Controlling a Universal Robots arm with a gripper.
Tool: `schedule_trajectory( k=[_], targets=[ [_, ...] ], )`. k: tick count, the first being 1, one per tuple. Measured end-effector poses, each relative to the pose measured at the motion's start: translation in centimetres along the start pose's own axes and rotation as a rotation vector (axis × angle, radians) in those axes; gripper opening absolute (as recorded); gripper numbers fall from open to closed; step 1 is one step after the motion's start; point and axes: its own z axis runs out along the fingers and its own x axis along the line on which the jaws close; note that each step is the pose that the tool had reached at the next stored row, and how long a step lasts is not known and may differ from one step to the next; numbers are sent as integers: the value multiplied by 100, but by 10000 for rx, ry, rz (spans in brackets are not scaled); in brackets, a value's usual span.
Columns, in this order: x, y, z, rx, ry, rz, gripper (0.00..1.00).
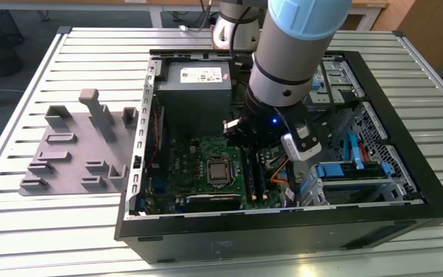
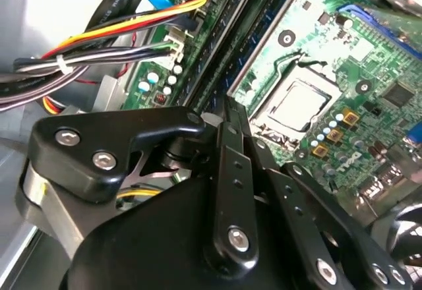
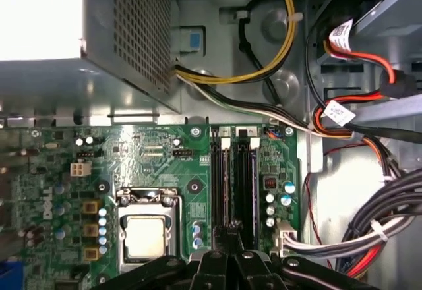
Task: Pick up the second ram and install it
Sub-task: 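Press down the second ram until it locks into place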
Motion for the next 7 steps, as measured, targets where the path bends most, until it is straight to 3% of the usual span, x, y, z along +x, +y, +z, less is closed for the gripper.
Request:
schedule_trajectory(
  k=[7],
  targets=[
    [0, 0, -4, -12, 1, 0, 11]
  ],
)
